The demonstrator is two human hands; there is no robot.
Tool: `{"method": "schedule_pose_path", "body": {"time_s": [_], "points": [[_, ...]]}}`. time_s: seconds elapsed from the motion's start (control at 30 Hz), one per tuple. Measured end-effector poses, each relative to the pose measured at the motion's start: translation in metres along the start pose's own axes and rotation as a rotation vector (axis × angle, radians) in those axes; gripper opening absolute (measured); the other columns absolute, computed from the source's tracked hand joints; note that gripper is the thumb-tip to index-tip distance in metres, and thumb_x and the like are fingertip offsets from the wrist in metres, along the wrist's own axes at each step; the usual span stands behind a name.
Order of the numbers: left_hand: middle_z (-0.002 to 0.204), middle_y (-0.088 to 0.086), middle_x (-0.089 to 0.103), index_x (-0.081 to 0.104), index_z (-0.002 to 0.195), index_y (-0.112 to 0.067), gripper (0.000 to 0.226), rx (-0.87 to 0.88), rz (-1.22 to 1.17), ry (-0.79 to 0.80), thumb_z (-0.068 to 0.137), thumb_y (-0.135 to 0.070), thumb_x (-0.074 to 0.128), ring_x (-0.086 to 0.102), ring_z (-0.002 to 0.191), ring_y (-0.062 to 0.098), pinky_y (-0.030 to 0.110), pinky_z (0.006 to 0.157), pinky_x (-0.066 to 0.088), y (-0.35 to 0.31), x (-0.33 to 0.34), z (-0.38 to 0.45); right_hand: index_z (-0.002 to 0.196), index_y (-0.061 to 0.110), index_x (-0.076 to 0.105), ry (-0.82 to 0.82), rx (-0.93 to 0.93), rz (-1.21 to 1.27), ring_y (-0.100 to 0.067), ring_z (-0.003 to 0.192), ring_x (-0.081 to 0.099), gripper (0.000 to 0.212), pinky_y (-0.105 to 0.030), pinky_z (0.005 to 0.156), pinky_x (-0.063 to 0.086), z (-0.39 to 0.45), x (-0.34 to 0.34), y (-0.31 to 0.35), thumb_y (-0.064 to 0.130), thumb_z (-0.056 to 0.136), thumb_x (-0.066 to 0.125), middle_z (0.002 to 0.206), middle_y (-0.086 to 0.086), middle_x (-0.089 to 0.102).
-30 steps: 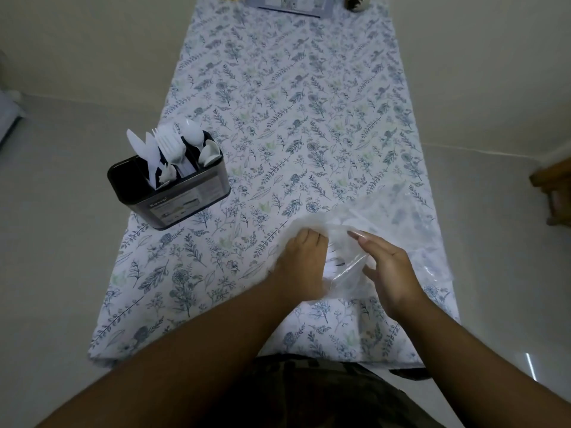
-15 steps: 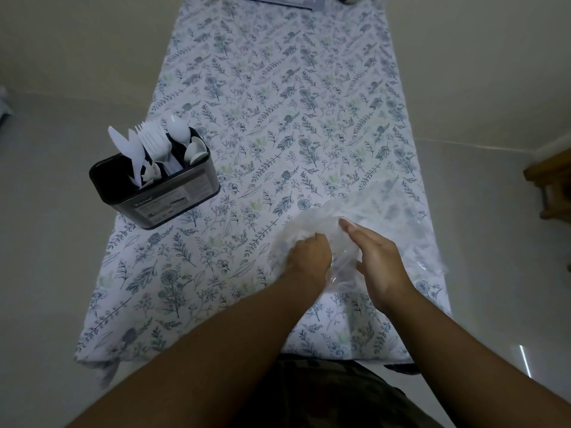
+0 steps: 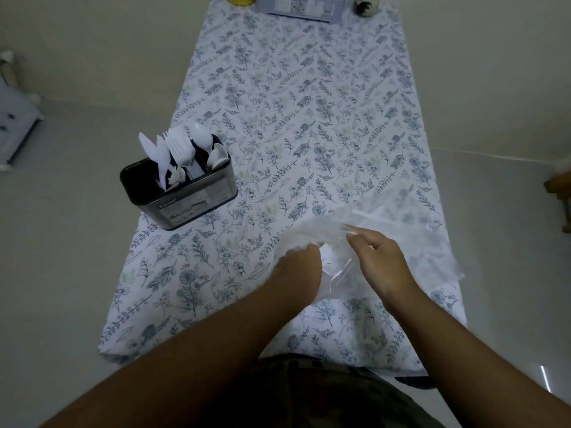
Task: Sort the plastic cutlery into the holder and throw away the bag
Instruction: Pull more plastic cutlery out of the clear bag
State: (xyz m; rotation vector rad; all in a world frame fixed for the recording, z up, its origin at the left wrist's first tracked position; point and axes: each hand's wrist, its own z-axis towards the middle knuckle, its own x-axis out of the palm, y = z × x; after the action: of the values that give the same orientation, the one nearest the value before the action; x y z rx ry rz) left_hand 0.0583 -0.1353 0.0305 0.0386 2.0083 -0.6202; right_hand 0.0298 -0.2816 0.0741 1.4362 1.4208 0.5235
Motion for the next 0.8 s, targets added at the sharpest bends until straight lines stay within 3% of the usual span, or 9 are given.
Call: {"method": "schedule_pose_path", "body": {"time_s": [0.07,0.13,0.2,0.3,0.43,0.57,0.63,0.7,0.8], "points": [[0.103,0.007,0.059,0.046,0.111,-0.010,0.021,-0.019,0.003,0.021,0.094,-0.013,0.058,0.060,0.097,0.022,0.034,0.083,0.053,0.009,-0.006,-0.012,0.117,0.031,0.077,0.016,-0.081,-0.128,-0.004,0.122,0.060,0.026,-0.023,0.101,0.048,0.001,0.004,-0.001,0.031,0.098,0.061,0.127,0.013,0.070],[0.094,0.005,0.059,0.044,0.106,-0.012,0.019,-0.035,0.030,0.029,0.092,-0.008,0.056,0.060,0.087,0.020,0.032,0.075,0.051,0.021,-0.010,-0.023,0.120,0.034,0.075,0.019,-0.174,-0.311,-0.009,0.127,0.057,0.034,-0.039,0.107,0.049,0.001,0.008,-0.004,0.045,0.092,0.059,0.129,0.012,0.069],[0.093,0.006,0.059,0.042,0.105,-0.013,0.020,-0.072,0.028,0.045,0.090,-0.005,0.054,0.057,0.081,0.020,0.032,0.070,0.048,0.034,-0.012,-0.034,0.130,0.035,0.069,0.019,-0.247,-0.512,-0.018,0.137,0.047,0.038,-0.048,0.115,0.038,0.000,0.013,-0.005,0.040,0.093,0.061,0.138,0.007,0.063],[0.102,0.006,0.060,0.043,0.112,-0.015,0.022,-0.139,-0.018,0.041,0.093,-0.011,0.053,0.055,0.084,0.020,0.032,0.070,0.045,0.050,-0.015,-0.050,0.150,0.030,0.048,0.114,-0.386,-0.722,-0.024,0.147,0.030,0.057,-0.046,0.119,0.021,-0.008,0.028,0.001,0.023,0.096,0.062,0.157,-0.001,0.045],[0.114,0.007,0.058,0.042,0.123,-0.016,0.025,-0.201,-0.072,0.001,0.098,-0.017,0.046,0.059,0.102,0.023,0.035,0.085,0.049,0.067,-0.009,-0.064,0.160,0.022,0.030,0.329,-0.591,-0.902,-0.029,0.155,0.020,0.077,-0.040,0.120,0.013,-0.015,0.060,0.006,0.026,0.085,0.050,0.168,-0.007,0.025],[0.125,0.008,0.056,0.035,0.136,-0.014,0.040,-0.284,-0.121,0.017,0.099,-0.021,0.049,0.056,0.112,0.023,0.036,0.093,0.047,0.081,-0.005,-0.080,0.163,0.021,0.018,0.503,-0.621,-1.045,-0.026,0.158,0.008,0.076,-0.041,0.125,0.007,-0.011,0.085,0.002,0.038,0.090,0.034,0.171,-0.004,0.012],[0.125,0.009,0.056,0.037,0.133,-0.015,0.039,-0.349,-0.145,0.022,0.097,-0.017,0.049,0.056,0.113,0.025,0.038,0.095,0.049,0.093,-0.004,-0.088,0.163,0.023,0.011,0.539,-0.577,-1.111,-0.023,0.158,0.005,0.073,-0.041,0.126,0.005,-0.006,0.090,-0.003,0.043,0.094,0.021,0.172,-0.002,0.007],[0.119,0.009,0.059,0.040,0.124,-0.016,0.028,-0.407,-0.174,0.001,0.096,-0.016,0.047,0.059,0.105,0.023,0.039,0.091,0.052,0.107,-0.003,-0.097,0.164,0.025,0.006,0.561,-0.526,-1.131,-0.022,0.158,0.002,0.067,-0.041,0.126,0.004,-0.001,0.093,-0.007,0.041,0.102,0.028,0.172,0.000,0.003],[0.134,0.012,0.054,0.030,0.143,-0.014,0.048,-0.499,-0.221,0.015,0.099,-0.022,0.045,0.057,0.117,0.026,0.039,0.100,0.049,0.127,-0.001,-0.111,0.164,0.024,0.005,0.561,-0.496,-1.138,-0.023,0.158,0.002,0.071,-0.042,0.126,0.006,0.006,0.098,-0.012,0.033,0.103,0.040,0.172,-0.002,0.002]]}}
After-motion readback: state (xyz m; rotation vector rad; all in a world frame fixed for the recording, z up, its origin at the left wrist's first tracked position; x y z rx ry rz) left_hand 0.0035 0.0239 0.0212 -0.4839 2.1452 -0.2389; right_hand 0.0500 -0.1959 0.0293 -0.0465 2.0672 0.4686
